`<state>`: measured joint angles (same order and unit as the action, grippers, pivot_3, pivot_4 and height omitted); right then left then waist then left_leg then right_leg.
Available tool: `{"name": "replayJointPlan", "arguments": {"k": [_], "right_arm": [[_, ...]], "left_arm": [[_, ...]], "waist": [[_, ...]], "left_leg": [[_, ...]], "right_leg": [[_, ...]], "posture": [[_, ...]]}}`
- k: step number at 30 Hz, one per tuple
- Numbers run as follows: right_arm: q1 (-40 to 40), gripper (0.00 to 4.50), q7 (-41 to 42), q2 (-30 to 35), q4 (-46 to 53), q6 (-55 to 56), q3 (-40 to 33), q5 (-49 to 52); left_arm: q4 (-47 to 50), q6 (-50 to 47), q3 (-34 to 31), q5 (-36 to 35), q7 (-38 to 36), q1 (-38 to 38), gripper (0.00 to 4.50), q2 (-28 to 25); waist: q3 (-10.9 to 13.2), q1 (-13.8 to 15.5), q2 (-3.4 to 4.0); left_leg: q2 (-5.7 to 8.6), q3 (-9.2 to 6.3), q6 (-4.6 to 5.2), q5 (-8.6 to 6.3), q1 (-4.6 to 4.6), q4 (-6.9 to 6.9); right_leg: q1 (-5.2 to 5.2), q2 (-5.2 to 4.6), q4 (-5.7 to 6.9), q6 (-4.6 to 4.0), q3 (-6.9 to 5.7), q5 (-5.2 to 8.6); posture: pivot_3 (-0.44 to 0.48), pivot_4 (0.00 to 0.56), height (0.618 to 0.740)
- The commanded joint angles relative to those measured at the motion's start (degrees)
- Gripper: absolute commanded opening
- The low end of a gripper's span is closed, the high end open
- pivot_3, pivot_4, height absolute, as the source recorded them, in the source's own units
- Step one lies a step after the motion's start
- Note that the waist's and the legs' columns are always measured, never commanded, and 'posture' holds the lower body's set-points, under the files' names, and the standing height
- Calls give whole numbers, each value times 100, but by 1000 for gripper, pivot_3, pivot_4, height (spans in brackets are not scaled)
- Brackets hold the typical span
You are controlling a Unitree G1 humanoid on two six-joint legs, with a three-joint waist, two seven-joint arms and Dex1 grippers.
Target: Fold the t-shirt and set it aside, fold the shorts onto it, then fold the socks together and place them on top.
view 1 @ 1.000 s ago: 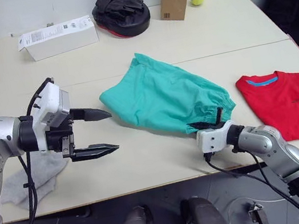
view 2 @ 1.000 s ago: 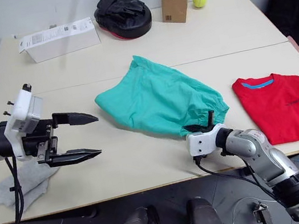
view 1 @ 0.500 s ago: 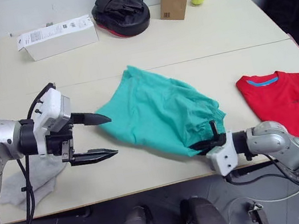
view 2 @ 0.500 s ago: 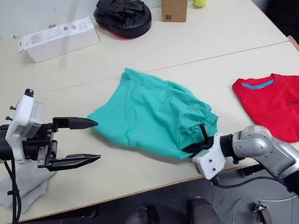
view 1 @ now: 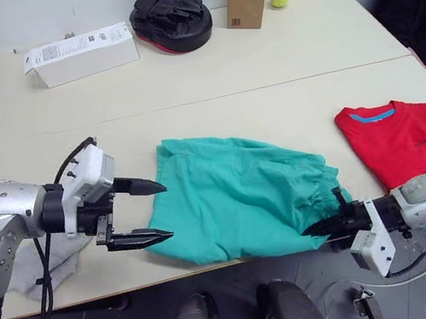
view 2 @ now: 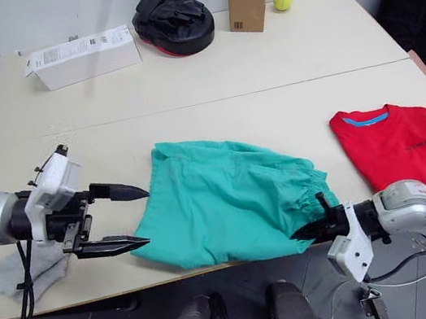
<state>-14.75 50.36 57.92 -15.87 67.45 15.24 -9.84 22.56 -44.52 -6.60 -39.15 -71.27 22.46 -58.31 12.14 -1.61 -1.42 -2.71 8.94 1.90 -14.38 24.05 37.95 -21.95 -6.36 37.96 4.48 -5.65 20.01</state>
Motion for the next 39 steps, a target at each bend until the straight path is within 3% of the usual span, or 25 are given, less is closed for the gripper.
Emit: {"name": "replayJointPlan", "arguments": {"k": [1, 5, 6, 13, 17, 21, 24, 25, 28, 32, 37, 39], "right_arm": [[-81, 22, -181, 95, -86, 35, -128, 39], [-58, 22, -239, 175, -19, -181, -151, 253], [-35, 253, -246, 187, 13, -268, -173, 329], [241, 2438, -588, 275, 363, -607, -657, 387], [949, 3836, -552, 623, 1033, -1340, -1084, 1100], [2019, 3836, -353, 1025, 2050, -2955, -1819, 2499], [2758, 3836, -453, 1048, 3056, -4757, -2582, 3887], [2873, 3857, -561, 1032, 3385, -5387, -2759, 4349], [2681, 3252, -875, 901, 4103, -6809, -2774, 5294], [1977, 1952, -1047, 522, 4568, -7817, -2277, 5615], [669, 211, -1138, -372, 4128, -8465, -748, 4127], [453, 0, -1009, -698, 3930, -8603, -329, 3775]], "left_arm": [[135, 177, 114, -22, 1, 95, 4500, 89], [29, 265, 278, 14, 54, 250, 4500, 225], [5, 276, 312, 22, 74, 287, 4500, 254], [-207, 429, 533, 175, 102, 518, 4500, 434], [-552, 615, 730, 370, 201, 812, 4500, 710], [-1007, 786, 1015, 633, 394, 1279, 4500, 1221], [-1302, 998, 1247, 832, 341, 1532, 4500, 1542], [-1371, 1047, 1318, 875, 294, 1593, 4313, 1623], [-1642, 1184, 1555, 1078, 242, 1758, 3602, 1858], [-1916, 1496, 1911, 1560, 289, 1734, 2382, 2052], [-2496, 2158, 2400, 2393, 537, 1411, 704, 2286], [-2746, 2452, 2529, 2671, 614, 1266, 75, 2358]], "waist": [[0, 2, 0], [0, 12, 0], [0, 11, 0], [0, 17, 0], [1, 45, 5], [0, 144, 8], [-1, 163, 9], [-1, 169, 9], [-1, 147, 9], [-1, 147, 9], [-2, 147, 8], [-1, 150, 9]], "left_leg": [[0, 0, 0, 0, 0, 0], [0, -3, 1, 0, 1, 3], [0, -3, 2, 1, 1, 4], [0, -7, 2, 1, 1, 6], [2, -22, 2, 1, 1, 7], [3, -33, 5, 3, -2, 11], [3, -39, 9, 5, -1, 13], [4, -43, 9, 5, -1, 13], [2, -46, 11, 5, 0, 11], [2, -49, 10, 5, -1, 7], [7, -46, 12, 4, 10, 4], [8, -44, 12, 3, 15, 5]], "right_leg": [[0, 0, 0, 0, 0, 0], [2, 0, 0, 0, -2, 0], [4, 0, 0, 0, -2, 0], [6, -1, 1, 0, -7, 0], [17, -4, -1, 0, -19, 0], [33, -4, -7, 0, -24, 0], [38, -4, -10, 0, -27, 0], [42, -4, -11, 0, -30, 0], [42, -5, -12, 0, -31, -1], [38, -4, -12, -1, -36, 0], [30, -7, -22, -1, -40, 0], [22, -8, -20, -1, -40, 0]], "posture": [[0, 150, 740], [0, 150, 740], [0, 150, 740], [0, 150, 740], [0, 150, 740], [0, 150, 740], [0, 150, 740], [0, 150, 740], [0, 150, 740], [0, 150, 740], [0, 150, 740], [0, 150, 740]]}}
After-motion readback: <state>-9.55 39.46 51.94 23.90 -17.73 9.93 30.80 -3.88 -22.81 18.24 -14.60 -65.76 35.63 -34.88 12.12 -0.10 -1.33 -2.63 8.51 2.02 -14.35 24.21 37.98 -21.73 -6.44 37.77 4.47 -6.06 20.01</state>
